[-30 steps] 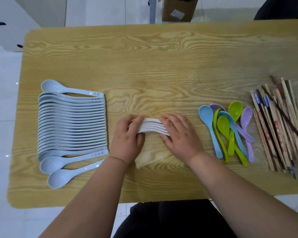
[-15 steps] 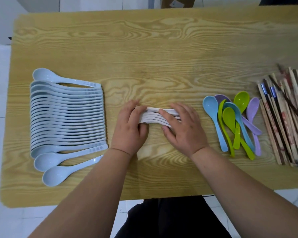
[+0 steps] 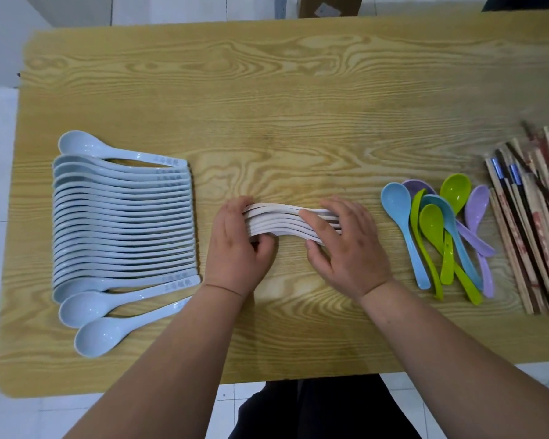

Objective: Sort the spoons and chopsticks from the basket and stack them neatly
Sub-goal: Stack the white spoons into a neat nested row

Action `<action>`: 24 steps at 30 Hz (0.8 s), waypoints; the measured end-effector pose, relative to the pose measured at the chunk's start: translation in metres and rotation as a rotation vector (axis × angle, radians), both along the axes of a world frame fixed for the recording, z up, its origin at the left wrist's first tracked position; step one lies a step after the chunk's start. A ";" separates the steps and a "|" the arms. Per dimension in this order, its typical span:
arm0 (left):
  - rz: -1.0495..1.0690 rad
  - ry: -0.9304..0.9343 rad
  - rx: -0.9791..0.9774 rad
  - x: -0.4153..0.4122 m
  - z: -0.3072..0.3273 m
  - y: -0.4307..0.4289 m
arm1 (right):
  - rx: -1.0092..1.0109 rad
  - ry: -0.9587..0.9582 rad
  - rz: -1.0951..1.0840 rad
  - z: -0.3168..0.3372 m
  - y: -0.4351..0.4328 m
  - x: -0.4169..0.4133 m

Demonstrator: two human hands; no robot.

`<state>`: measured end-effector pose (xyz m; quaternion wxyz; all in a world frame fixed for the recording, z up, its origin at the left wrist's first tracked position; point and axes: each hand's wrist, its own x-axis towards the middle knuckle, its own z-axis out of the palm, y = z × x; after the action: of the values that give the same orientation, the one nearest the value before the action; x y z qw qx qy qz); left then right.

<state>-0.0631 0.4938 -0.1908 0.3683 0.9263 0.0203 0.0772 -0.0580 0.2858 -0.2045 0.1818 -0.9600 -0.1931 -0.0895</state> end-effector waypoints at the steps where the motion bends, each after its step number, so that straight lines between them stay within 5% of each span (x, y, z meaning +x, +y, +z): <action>1: -0.005 -0.015 0.003 0.000 -0.001 0.001 | -0.003 0.003 0.007 0.000 0.000 0.000; 24: -0.089 -0.055 0.136 0.003 -0.004 0.000 | -0.055 0.100 0.142 -0.002 -0.001 0.027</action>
<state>-0.0596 0.4940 -0.1947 0.3078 0.9467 -0.0363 0.0874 -0.0314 0.2844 -0.2067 0.1706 -0.9518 -0.2538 -0.0232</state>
